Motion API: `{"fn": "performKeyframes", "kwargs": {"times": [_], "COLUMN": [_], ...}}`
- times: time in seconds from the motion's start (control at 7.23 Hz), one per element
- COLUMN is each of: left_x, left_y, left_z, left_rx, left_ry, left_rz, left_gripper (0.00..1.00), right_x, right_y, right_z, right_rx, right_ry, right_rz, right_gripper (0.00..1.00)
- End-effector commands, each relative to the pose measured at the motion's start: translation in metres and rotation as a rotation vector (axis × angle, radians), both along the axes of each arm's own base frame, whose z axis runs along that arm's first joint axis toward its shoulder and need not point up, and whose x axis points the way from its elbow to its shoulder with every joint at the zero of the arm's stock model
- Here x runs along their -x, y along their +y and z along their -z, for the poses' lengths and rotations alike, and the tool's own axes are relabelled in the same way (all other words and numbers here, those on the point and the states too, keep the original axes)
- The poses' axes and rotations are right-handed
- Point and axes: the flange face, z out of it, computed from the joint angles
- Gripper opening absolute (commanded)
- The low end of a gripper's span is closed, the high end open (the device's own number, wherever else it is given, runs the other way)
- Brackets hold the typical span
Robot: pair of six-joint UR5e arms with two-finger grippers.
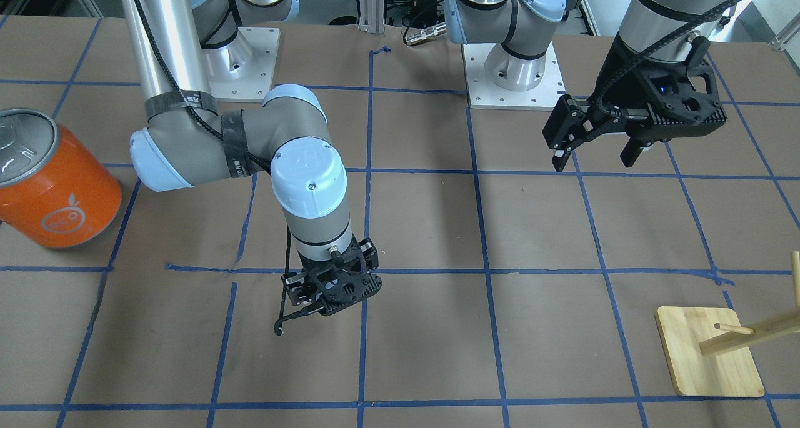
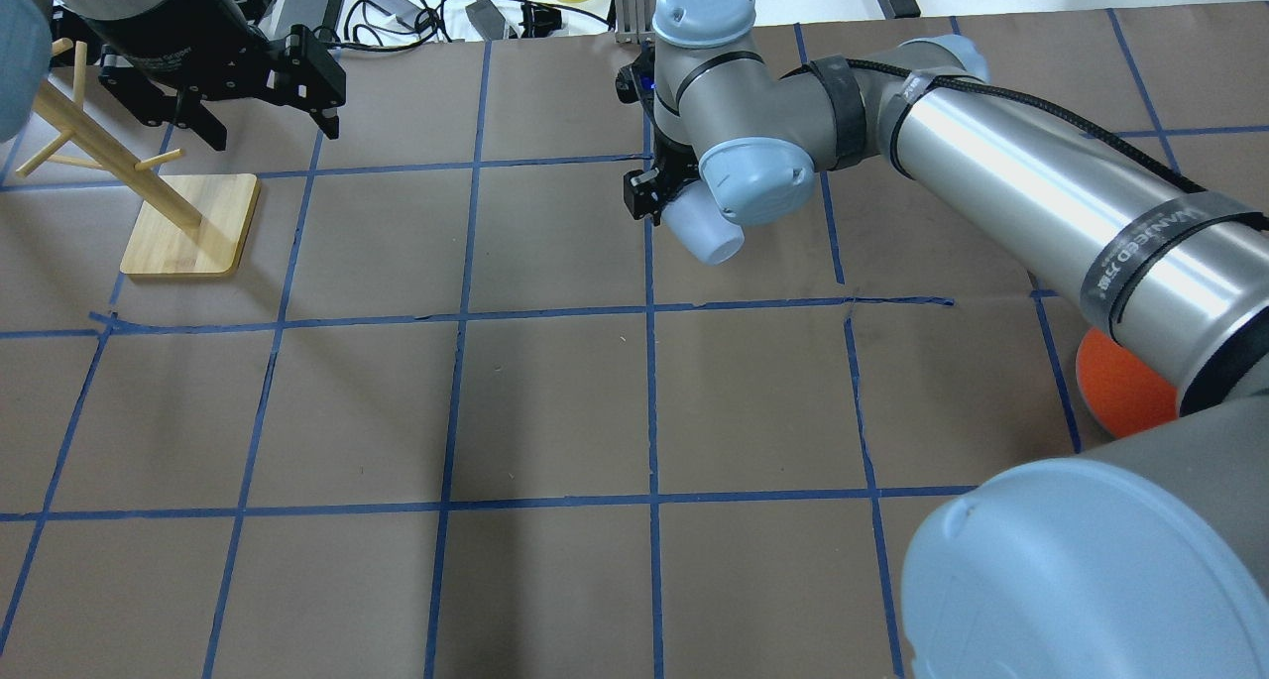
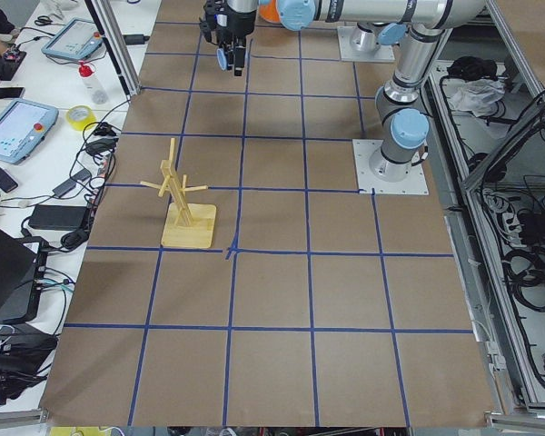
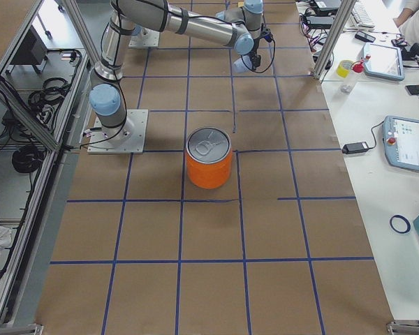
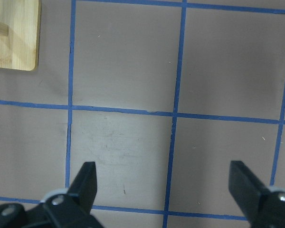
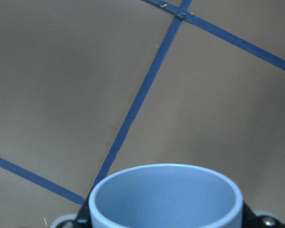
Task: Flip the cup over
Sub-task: 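Carry the cup with the right gripper toward the left gripper, tilting it sideways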
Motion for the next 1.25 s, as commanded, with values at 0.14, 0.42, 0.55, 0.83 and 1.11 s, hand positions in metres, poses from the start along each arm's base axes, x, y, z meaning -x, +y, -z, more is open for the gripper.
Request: {"fn": "performKeyframes", "kwargs": {"times": [0.14,0.42,0.55,0.83,1.11], "left_x": [0.0,0.0,0.0,0.0,0.0], "left_y": [0.0,0.0,0.0,0.0,0.0], "left_z": [0.0,0.0,0.0,0.0,0.0], "left_rx": [0.001,0.0,-0.001,0.001,-0.001], "left_ry": [0.0,0.0,0.0,0.0,0.005], "left_rz": [0.0,0.0,0.0,0.0,0.001], "left_gripper": [1.0,1.0,1.0,1.0,1.0], "right_x": [-0.06,-0.077,-0.078,-0.083,-0.096], "right_y": [0.036,0.044,0.044,0.046,0.057], "right_z": [0.009,0.045,0.057,0.056,0.057], "right_rx": [0.061,0.128,0.134,0.165,0.179], "right_ry": [0.004,0.029,0.049,0.077,0.103], "right_rz": [-0.401,-0.579,-0.608,-0.811,-1.05], "right_gripper": [0.0,0.0,0.0,0.0,0.0]}}
